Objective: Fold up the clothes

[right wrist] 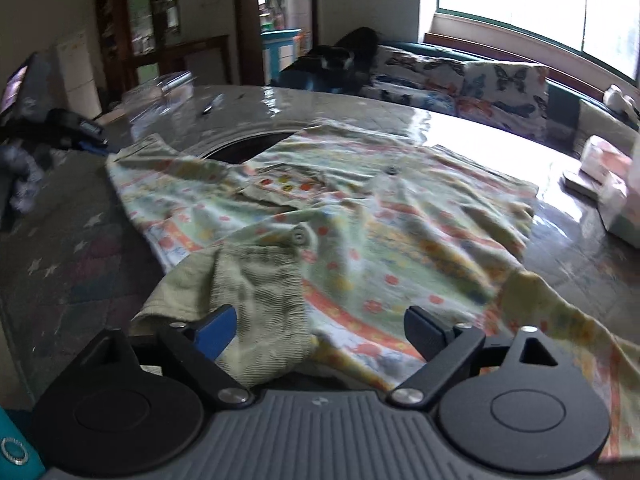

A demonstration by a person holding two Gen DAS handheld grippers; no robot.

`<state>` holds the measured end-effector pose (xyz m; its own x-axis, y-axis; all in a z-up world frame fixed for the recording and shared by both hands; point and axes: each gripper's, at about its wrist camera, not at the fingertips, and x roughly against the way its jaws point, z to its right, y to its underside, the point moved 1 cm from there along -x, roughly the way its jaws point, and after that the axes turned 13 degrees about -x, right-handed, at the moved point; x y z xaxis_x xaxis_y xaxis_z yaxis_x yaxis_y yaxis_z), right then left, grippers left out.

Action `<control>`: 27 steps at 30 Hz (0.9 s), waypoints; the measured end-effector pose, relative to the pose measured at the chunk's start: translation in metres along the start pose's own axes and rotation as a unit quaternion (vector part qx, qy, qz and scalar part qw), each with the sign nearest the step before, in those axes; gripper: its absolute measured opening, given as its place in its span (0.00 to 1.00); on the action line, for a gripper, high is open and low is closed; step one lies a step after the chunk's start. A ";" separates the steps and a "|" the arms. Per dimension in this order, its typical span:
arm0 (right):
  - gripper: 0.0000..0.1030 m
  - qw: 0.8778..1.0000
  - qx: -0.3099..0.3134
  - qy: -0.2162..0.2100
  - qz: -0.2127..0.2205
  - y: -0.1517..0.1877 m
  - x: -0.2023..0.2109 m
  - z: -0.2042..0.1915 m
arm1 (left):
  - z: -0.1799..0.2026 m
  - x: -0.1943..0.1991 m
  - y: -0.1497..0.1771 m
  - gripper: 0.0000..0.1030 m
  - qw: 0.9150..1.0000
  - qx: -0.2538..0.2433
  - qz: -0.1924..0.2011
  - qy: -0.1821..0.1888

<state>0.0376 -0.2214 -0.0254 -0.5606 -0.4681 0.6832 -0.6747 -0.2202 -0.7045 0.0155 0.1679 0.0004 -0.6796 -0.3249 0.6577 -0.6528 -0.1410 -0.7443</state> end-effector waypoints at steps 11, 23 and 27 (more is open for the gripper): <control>0.63 0.998 -0.054 0.033 0.021 0.001 0.001 0.019 | 0.141 0.024 -0.005 0.19 0.977 -0.127 0.022 0.172; 0.62 0.998 -0.044 0.045 0.025 0.006 0.005 0.017 | 0.201 0.015 0.017 0.19 0.955 -0.193 -0.007 0.224; 0.62 0.997 -0.049 0.046 0.034 0.002 0.004 0.017 | 0.207 0.016 0.025 0.19 0.952 -0.214 -0.004 0.218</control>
<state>0.0417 -0.2383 -0.0274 -0.6458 -0.3969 0.6523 -0.6747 -0.1032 -0.7308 0.0570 -0.0345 -0.0316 -0.6880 0.1076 0.7177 -0.6710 0.2826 -0.6855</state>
